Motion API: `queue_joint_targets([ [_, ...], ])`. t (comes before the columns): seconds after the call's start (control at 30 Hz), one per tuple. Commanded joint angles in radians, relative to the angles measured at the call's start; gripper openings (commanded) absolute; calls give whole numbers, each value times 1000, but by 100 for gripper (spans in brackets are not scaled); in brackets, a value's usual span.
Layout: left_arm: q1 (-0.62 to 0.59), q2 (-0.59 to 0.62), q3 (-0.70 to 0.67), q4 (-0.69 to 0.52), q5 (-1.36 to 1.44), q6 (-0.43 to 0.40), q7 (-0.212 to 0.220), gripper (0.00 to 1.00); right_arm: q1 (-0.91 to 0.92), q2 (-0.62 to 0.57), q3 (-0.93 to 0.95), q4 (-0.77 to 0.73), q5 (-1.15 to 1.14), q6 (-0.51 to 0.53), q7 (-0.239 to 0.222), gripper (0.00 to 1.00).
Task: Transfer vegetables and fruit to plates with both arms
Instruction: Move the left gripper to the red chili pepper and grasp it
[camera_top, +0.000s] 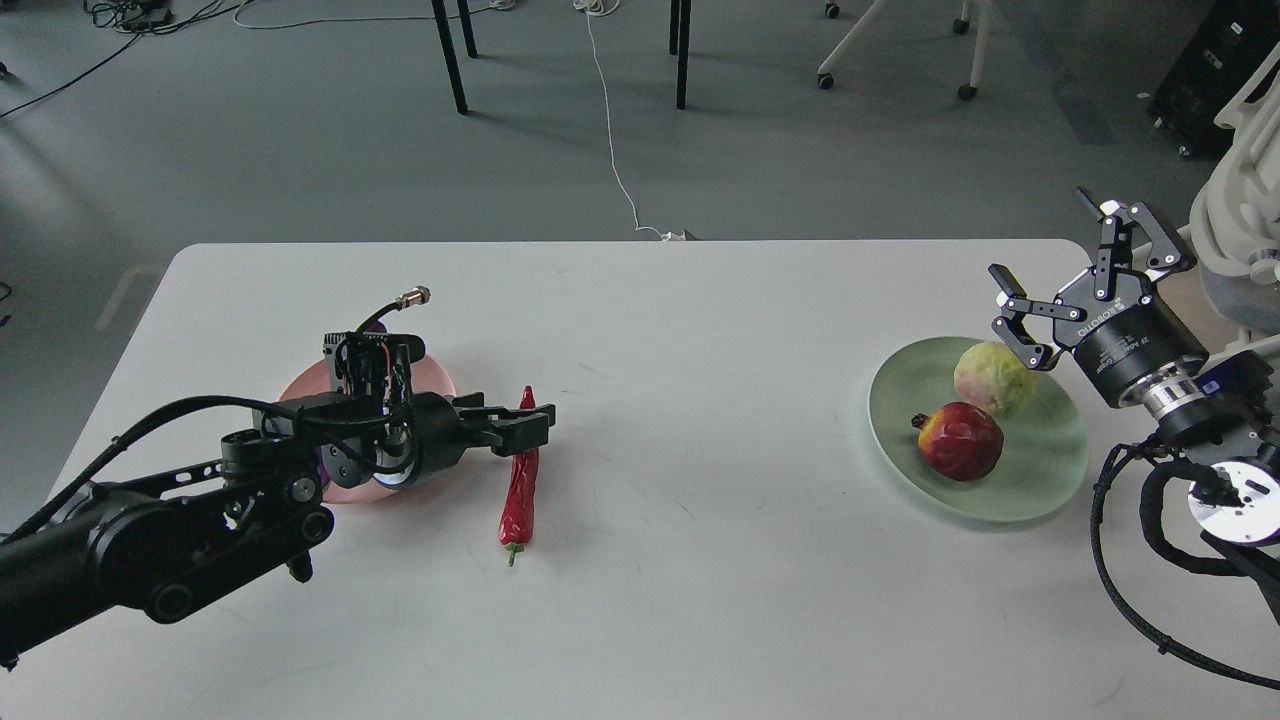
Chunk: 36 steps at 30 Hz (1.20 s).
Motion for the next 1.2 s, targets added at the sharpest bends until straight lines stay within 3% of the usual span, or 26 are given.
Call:
queue_joint_targets([
  [0.0,21,-10,0,2,1,12,0,94,-3,0,2,1,0,0,0,98],
  [0.23,35,-11,0,2,1,25,3,87,-6,0,2,1,0,0,0,98],
  [0.63,52,-45,14,0,94,25,0,86,-6,0,2,1,0,0,0,98],
  [0.87,55,-56,15,2,121,23,-1,76,-6,0,2,1,0,0,0,98],
  [1.03,61,-53,17,3,122,22,2,61,-8,0,2,1,0,0,0,98],
  [1.14,59,-50,27,2,124,17,0,29,-8,0,2,1,0,0,0,98],
  [1.17,59,-48,29,2,124,17,2,22,-6,0,3,1,0,0,0,98],
])
